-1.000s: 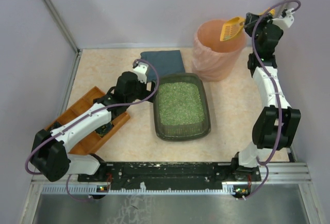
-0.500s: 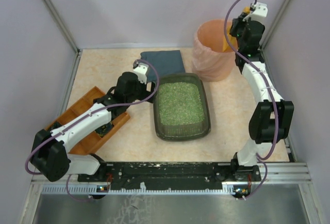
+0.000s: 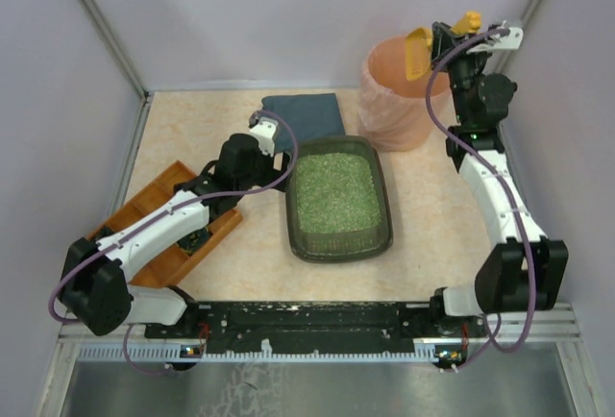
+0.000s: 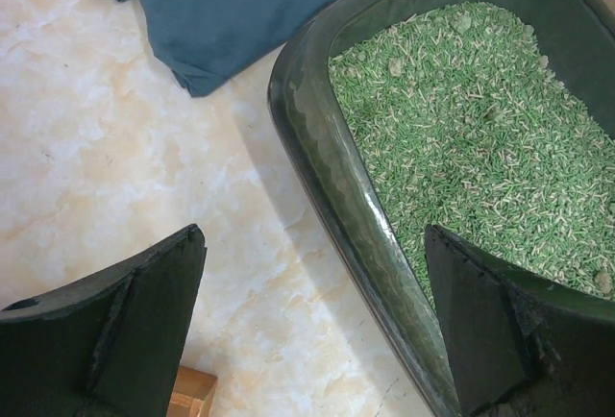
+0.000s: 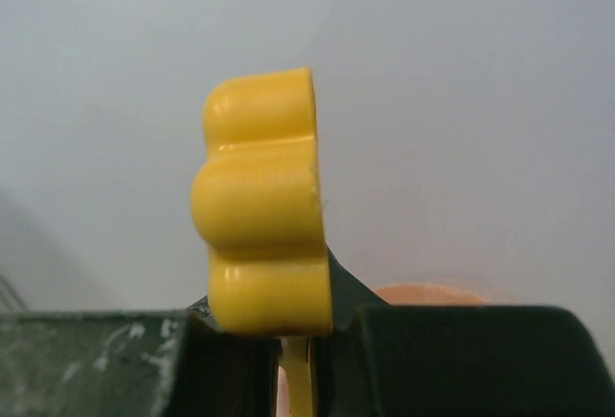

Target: Clean the litter box

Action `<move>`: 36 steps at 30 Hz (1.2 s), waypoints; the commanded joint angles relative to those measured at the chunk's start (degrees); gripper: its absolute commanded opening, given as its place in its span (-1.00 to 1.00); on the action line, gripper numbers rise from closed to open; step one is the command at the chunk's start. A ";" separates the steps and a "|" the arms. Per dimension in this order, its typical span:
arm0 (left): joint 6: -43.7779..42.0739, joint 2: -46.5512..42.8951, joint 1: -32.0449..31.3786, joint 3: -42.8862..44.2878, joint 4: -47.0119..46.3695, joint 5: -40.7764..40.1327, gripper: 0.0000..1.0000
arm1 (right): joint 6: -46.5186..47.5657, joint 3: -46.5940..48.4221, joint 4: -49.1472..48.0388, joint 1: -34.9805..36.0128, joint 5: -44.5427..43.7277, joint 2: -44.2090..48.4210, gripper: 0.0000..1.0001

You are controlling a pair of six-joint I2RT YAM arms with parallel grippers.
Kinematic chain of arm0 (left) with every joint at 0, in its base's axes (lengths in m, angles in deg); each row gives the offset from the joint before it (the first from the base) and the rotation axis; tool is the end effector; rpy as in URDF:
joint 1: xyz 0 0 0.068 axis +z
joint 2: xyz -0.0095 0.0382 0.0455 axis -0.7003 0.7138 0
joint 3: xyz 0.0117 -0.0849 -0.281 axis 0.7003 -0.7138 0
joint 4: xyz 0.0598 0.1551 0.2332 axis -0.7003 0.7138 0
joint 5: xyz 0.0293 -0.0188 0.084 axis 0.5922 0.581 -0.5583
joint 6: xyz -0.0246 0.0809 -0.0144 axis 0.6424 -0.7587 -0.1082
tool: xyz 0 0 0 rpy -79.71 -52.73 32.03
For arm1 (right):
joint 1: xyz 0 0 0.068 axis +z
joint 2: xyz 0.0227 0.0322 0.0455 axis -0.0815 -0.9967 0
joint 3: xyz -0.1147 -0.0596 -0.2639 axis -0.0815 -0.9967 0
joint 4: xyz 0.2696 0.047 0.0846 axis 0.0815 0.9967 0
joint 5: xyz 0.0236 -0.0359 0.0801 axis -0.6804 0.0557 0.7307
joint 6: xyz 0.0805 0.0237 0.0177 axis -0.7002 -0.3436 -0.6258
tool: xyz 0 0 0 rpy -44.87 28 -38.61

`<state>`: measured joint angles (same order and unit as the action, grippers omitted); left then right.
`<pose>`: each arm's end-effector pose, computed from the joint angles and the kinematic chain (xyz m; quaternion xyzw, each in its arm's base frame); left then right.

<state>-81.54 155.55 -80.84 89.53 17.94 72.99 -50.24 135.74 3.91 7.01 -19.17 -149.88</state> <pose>0.2941 -0.2012 0.2774 0.1839 0.8348 -0.1187 0.5052 0.3946 0.0220 0.4771 0.0399 0.5364 0.1669 0.8264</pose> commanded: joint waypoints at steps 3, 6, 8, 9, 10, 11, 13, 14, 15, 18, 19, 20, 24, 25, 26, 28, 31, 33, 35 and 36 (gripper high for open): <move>-0.59 -0.01 -0.27 1.45 -0.30 -0.72 1.00 | -0.80 -7.03 -6.15 6.97 10.25 11.97 -1.00; -0.56 0.00 -0.27 1.42 -0.32 -0.60 1.00 | 4.31 -10.58 -0.17 12.87 9.72 15.79 -1.00; -0.57 -0.08 -0.29 1.44 -0.36 -0.57 1.00 | 6.04 -13.40 2.94 16.25 8.71 17.95 -1.00; -0.60 -0.11 -0.27 1.42 -0.33 -0.59 1.00 | 5.93 -15.51 3.52 17.92 7.77 18.93 -1.00; -0.60 -0.35 -0.27 1.35 -0.48 -0.62 1.00 | 5.22 -18.03 3.31 19.29 6.40 19.82 -1.00; -0.65 -0.51 -0.27 1.20 -0.65 -0.59 1.00 | 4.63 -20.43 3.30 20.76 5.48 20.81 -1.00; -0.75 -0.86 -0.27 0.86 -0.93 -0.59 1.00 | 5.16 -24.43 4.50 23.81 2.70 21.90 -1.00; -0.79 -0.88 -0.27 0.81 -1.02 -0.59 1.00 | 5.92 -25.91 5.53 25.29 1.18 22.25 -1.00; -0.72 -0.88 -0.27 0.81 -1.07 -0.59 1.00 | 6.85 -27.08 6.98 26.57 -0.38 22.49 -1.00; -0.73 -0.70 -0.27 0.89 -0.96 -0.46 1.00 | 7.53 -29.67 11.37 29.06 -5.64 22.83 -1.00; -0.81 -0.71 -0.27 0.94 -0.92 -0.42 1.00 | 7.14 -30.37 12.90 29.47 -7.80 22.87 -1.00; -0.81 -0.69 -0.27 0.90 -0.94 -0.36 1.00 | 6.27 -31.26 13.52 29.65 -10.05 22.84 -1.00; -0.80 -0.58 -0.27 0.90 -1.00 -0.07 1.00 | 1.28 -36.07 11.71 29.66 -14.64 22.53 -1.00; -0.85 -0.55 -0.27 0.89 -0.93 -0.14 1.00 | 0.13 -37.22 10.87 29.66 -14.83 22.22 -1.00; -0.95 -0.64 -0.27 0.89 -1.02 -0.15 1.00 | -0.99 -38.29 9.87 29.66 -14.84 21.78 -1.00; -0.93 -0.53 -0.27 0.81 -1.01 -0.15 1.00 | -3.92 -40.67 7.40 29.66 -15.32 20.91 -1.00; -0.95 -0.37 -0.27 0.87 -0.96 -0.02 1.00 | -8.16 -43.74 3.56 29.67 -15.86 19.50 -1.00; -0.91 -0.20 -0.27 0.90 -0.90 0.03 1.00 | -11.36 -45.16 2.08 29.66 -15.90 18.17 -1.00; -0.99 -0.18 -0.27 0.90 -0.91 0.11 1.00 | -15.61 -46.63 0.26 29.67 -15.88 17.39 -1.00; -1.03 -0.16 -0.27 0.95 -0.93 0.11 1.00 | -17.52 -47.49 -1.04 29.66 -15.63 16.91 -1.00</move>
<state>-81.87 155.55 -80.86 89.53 17.92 72.73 -58.46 90.13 11.13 36.40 -33.94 -131.59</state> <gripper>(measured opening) 0.998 0.126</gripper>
